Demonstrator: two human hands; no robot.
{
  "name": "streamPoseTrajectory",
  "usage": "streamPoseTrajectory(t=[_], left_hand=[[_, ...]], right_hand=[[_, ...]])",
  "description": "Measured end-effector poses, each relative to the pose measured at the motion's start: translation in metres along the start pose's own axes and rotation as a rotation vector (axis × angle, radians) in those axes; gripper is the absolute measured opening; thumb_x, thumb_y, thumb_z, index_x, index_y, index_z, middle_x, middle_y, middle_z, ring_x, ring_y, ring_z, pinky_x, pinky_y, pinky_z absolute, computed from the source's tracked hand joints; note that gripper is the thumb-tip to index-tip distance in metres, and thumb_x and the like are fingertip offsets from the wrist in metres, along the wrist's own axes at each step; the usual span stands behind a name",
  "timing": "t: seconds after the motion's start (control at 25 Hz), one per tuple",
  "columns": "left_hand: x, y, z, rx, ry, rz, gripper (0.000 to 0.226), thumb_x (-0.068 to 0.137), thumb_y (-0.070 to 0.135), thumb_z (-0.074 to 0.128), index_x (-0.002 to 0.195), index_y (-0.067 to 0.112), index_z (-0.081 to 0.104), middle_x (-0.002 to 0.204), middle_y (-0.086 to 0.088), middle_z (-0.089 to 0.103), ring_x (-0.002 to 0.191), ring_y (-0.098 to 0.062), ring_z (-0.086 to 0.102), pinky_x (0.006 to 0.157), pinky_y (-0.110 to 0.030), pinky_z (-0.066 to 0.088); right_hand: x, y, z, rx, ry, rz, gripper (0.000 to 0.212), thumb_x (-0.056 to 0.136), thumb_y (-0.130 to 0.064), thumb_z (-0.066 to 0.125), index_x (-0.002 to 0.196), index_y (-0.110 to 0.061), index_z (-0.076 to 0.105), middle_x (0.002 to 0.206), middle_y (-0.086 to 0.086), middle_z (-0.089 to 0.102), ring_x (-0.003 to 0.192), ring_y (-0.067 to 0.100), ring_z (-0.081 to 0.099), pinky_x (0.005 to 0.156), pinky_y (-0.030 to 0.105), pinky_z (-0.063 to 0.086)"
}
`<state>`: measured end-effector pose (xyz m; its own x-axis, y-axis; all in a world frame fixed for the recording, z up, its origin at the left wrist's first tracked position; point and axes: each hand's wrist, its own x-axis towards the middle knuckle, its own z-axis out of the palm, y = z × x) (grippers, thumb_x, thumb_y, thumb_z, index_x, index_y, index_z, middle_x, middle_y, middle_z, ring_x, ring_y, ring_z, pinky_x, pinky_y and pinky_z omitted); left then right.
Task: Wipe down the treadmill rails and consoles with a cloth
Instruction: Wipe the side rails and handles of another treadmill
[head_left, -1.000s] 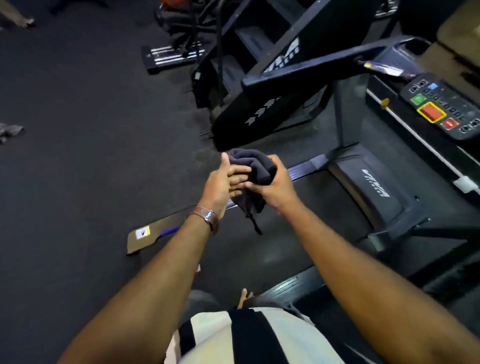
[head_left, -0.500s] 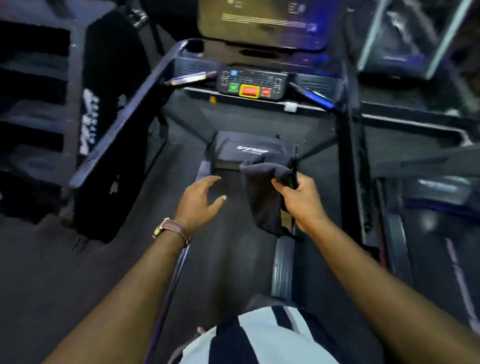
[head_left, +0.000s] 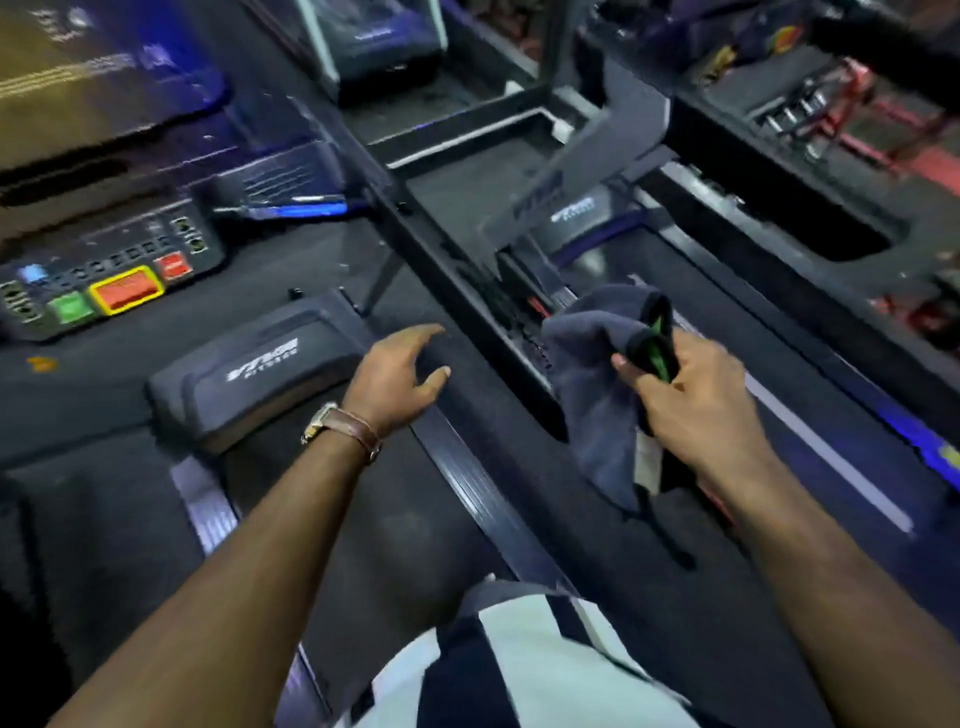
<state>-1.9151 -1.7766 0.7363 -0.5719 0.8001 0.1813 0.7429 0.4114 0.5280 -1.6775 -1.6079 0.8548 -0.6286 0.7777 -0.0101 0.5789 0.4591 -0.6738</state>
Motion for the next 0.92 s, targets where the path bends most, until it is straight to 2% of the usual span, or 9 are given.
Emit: streamPoseTrajectory(t=[0.12,0.28,0.36,0.44,0.56,0.72,0.8,0.84,0.92], left_hand=[[0.048,0.001,0.016,-0.002,-0.095,0.155,0.052,0.079,0.031,0.059,0.125,0.005,0.058,0.123,-0.012,0.063,0.115,-0.028,0.058,0.101,-0.034,0.042],[0.091,0.005,0.034,-0.038,-0.165,0.355,0.050,0.078,0.025,0.061,0.124,0.004,0.057,0.125,-0.011,0.061,0.115,-0.028,0.056,0.101,-0.031,0.039],[0.108,0.004,0.043,-0.069,-0.214,0.497,0.049,0.078,0.022,0.062,0.123,0.003,0.057,0.126,-0.013,0.060,0.116,-0.028,0.055,0.103,-0.031,0.038],[0.122,0.001,0.051,-0.098,-0.281,0.617,0.049,0.080,0.024,0.062,0.123,0.003,0.057,0.127,-0.014,0.060,0.118,-0.028,0.055,0.104,-0.033,0.039],[0.138,-0.006,0.059,-0.116,-0.373,0.753,0.048,0.082,0.027,0.059,0.123,0.001,0.058,0.126,-0.016,0.060,0.117,-0.029,0.055,0.105,-0.034,0.039],[0.151,-0.012,0.063,-0.123,-0.499,0.887,0.049,0.082,0.027,0.057,0.123,0.000,0.057,0.125,-0.017,0.061,0.116,-0.033,0.056,0.103,-0.039,0.042],[0.153,-0.011,0.064,-0.133,-0.531,0.937,0.047,0.081,0.024,0.057,0.121,0.000,0.058,0.121,-0.017,0.063,0.111,-0.033,0.058,0.099,-0.038,0.043],[0.154,-0.011,0.064,-0.141,-0.532,0.957,0.045,0.081,0.021,0.057,0.120,0.000,0.058,0.119,-0.017,0.064,0.108,-0.034,0.059,0.096,-0.037,0.044],[0.154,-0.008,0.067,-0.163,-0.532,1.005,0.039,0.082,0.017,0.056,0.117,0.000,0.059,0.113,-0.017,0.065,0.102,-0.035,0.060,0.090,-0.035,0.044]], right_hand=[[0.003,-0.001,-0.010,-0.108,0.138,0.072,0.018,0.086,-0.007,0.059,0.102,-0.013,0.065,0.075,0.006,0.061,0.074,0.031,0.058,0.060,0.029,0.035],[0.011,-0.002,0.026,-0.170,0.287,0.067,0.037,0.076,-0.005,0.053,0.109,-0.015,0.065,0.086,0.019,0.069,0.080,0.042,0.062,0.066,0.043,0.049],[0.014,0.005,0.059,-0.173,0.298,0.120,0.050,0.073,-0.007,0.051,0.118,-0.023,0.064,0.101,0.015,0.072,0.092,0.040,0.065,0.075,0.043,0.053],[0.016,0.007,0.093,-0.156,0.325,0.213,0.063,0.070,-0.010,0.048,0.128,-0.029,0.061,0.122,0.007,0.069,0.110,0.031,0.064,0.092,0.043,0.051],[0.008,0.003,0.140,-0.172,0.311,0.312,0.079,0.064,-0.006,0.042,0.140,-0.025,0.054,0.148,0.004,0.049,0.137,0.029,0.045,0.113,0.047,0.036],[-0.002,-0.005,0.184,-0.231,0.263,0.424,0.086,0.066,0.001,0.052,0.147,-0.028,0.044,0.162,0.012,0.021,0.150,0.034,0.015,0.119,0.058,0.016],[-0.006,-0.005,0.197,-0.280,0.253,0.422,0.079,0.073,-0.018,0.062,0.148,-0.031,0.042,0.164,0.015,0.011,0.151,0.034,0.006,0.120,0.060,0.010],[-0.008,-0.003,0.201,-0.290,0.250,0.403,0.075,0.077,-0.039,0.065,0.148,-0.032,0.042,0.164,0.014,0.009,0.152,0.032,0.002,0.120,0.058,0.006],[-0.010,-0.002,0.203,-0.247,0.336,0.409,0.078,0.076,-0.073,0.058,0.144,-0.035,0.047,0.161,0.011,0.023,0.151,0.027,0.010,0.121,0.057,0.004]])
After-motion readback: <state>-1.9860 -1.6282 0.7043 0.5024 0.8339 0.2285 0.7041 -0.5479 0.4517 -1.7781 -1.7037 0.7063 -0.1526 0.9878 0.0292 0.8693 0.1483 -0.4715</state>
